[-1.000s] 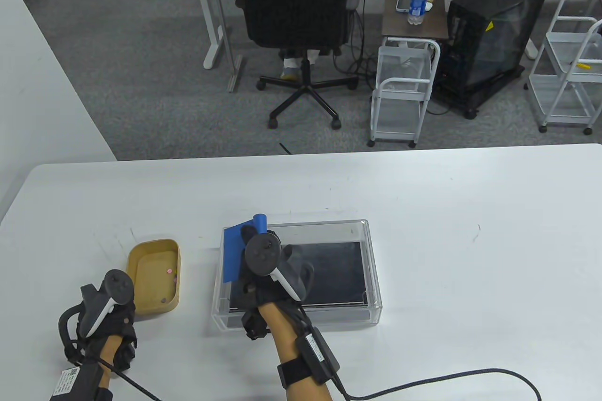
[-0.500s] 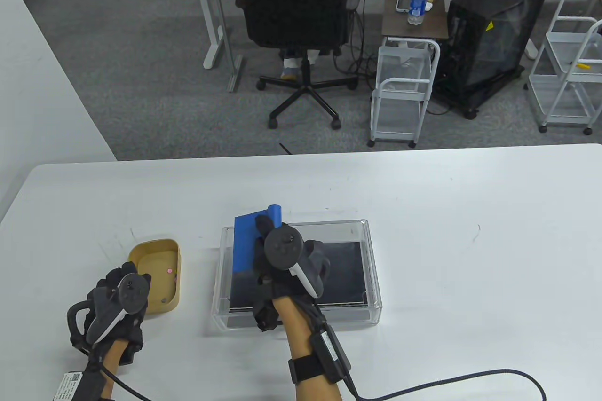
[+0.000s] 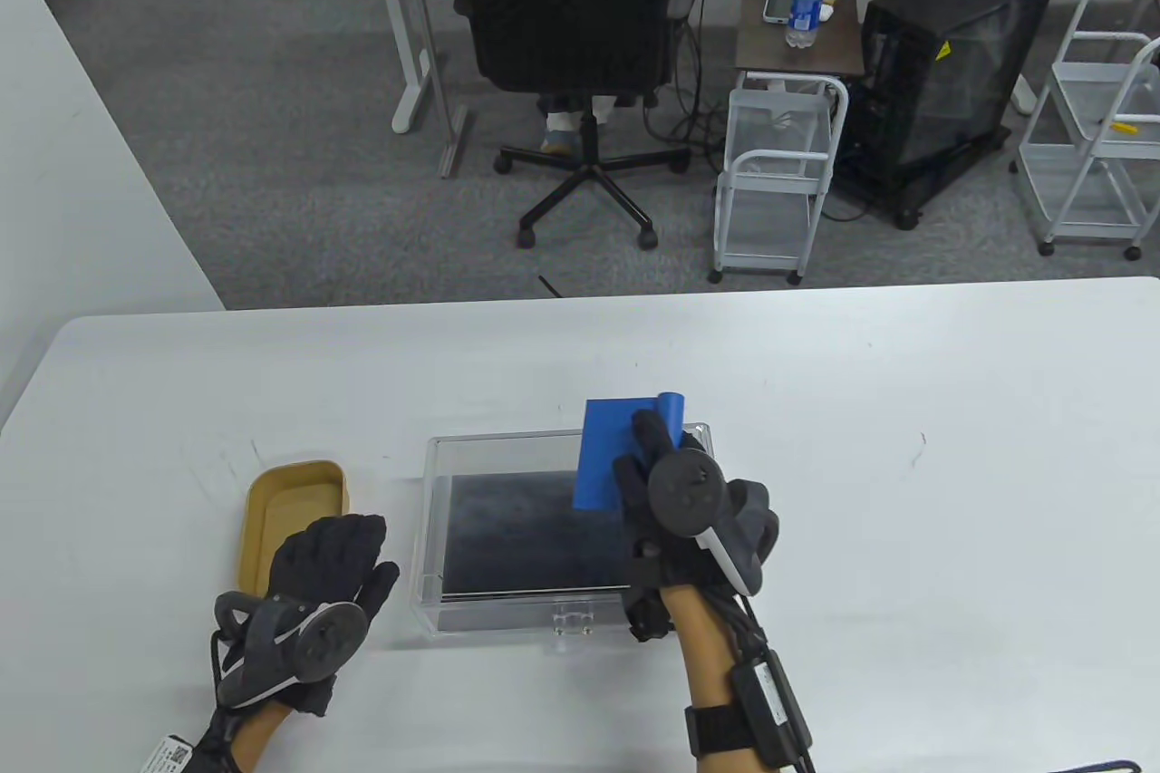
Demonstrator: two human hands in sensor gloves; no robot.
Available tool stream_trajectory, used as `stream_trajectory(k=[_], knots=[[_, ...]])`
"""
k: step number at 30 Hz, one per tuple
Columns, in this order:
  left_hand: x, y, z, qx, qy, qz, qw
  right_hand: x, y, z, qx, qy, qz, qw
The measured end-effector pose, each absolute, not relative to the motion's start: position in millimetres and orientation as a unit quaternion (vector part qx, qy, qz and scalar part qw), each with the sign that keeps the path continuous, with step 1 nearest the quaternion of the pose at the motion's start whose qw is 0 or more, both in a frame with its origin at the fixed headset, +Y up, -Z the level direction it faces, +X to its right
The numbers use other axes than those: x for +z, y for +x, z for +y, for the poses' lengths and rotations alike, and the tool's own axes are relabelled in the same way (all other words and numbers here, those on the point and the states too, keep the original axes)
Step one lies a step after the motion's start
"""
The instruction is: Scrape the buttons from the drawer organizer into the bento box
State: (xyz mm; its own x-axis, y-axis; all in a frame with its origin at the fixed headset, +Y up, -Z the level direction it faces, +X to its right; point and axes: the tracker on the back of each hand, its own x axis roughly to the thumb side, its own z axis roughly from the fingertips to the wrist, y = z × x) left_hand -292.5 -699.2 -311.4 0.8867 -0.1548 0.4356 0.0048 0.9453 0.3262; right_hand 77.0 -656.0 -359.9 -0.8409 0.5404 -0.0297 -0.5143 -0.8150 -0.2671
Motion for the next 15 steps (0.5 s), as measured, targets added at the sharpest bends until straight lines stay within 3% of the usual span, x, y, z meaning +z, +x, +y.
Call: stream_trajectory(k=[6,15], knots=[[-290,-277,-694,-0.020,0.174,-0.287,0.942,-340,127,-667,0.951,-0.065,-0.129,0.273],[-277,-260,-700,-0.030,0.136,-0.389,0.910,-327,176,-692,0.939,-0.100,-0.135,0.300]])
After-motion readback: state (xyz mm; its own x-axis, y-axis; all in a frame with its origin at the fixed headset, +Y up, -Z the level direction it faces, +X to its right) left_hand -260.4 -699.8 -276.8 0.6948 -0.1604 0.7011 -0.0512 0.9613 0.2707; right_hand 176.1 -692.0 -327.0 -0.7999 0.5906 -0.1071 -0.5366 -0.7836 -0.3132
